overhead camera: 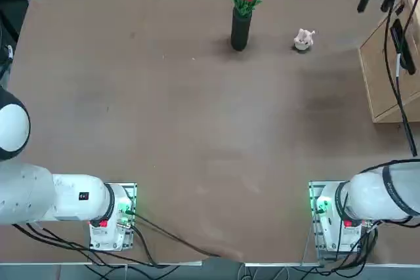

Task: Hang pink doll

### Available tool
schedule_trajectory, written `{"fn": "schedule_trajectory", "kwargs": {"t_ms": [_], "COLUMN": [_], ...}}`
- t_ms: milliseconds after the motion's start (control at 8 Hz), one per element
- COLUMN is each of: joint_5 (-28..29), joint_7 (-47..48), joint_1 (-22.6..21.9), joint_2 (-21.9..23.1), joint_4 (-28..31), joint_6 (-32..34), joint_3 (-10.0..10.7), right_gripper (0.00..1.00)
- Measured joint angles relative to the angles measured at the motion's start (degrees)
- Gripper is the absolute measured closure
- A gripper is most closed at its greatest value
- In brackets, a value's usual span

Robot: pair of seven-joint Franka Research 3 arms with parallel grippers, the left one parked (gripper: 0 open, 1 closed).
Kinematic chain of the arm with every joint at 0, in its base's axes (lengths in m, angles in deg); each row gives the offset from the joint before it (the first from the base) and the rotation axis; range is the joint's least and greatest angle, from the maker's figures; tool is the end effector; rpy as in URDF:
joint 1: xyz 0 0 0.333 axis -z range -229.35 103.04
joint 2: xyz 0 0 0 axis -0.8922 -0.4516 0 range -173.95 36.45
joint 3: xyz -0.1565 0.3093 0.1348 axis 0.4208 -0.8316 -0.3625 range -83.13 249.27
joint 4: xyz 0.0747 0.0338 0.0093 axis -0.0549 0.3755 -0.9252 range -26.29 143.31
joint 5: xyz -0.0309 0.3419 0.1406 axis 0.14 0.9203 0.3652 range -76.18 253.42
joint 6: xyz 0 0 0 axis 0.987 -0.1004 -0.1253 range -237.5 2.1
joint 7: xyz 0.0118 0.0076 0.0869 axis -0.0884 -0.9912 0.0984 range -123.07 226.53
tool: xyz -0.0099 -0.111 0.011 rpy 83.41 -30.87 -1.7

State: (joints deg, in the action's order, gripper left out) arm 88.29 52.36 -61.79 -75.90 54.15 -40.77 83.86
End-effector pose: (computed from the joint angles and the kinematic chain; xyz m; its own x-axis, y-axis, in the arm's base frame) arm 0.5241 -0.0199 0.6077 0.8959 -0.0475 -0.4417 -0.0468 -0.9988 0.0126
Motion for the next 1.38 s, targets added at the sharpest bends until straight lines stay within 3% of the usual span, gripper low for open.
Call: {"fn": "schedule_trajectory", "kwargs": {"t_ms": [250,500,750,1000,1375], "joint_5": [0.0,0.09,3.64,7.37,8.9], "joint_7": [4.89,12.69,25.74,44.76,71.39], "joint_1": [2.02,3.93,4.17,3.5,-0.53], "joint_2": [-3.05,-5.45,-6.76,-8.24,-14.5], "joint_4": [0.21,1.22,4.55,7.48,8.39], "joint_6": [0.77,-2.78,-11.1,-21.92,-38.16], "joint_3": [0.21,0.25,0.2,-0.32,-1.05], "right_gripper": [0.0,0.0,0.0,0.0,0.0]}}
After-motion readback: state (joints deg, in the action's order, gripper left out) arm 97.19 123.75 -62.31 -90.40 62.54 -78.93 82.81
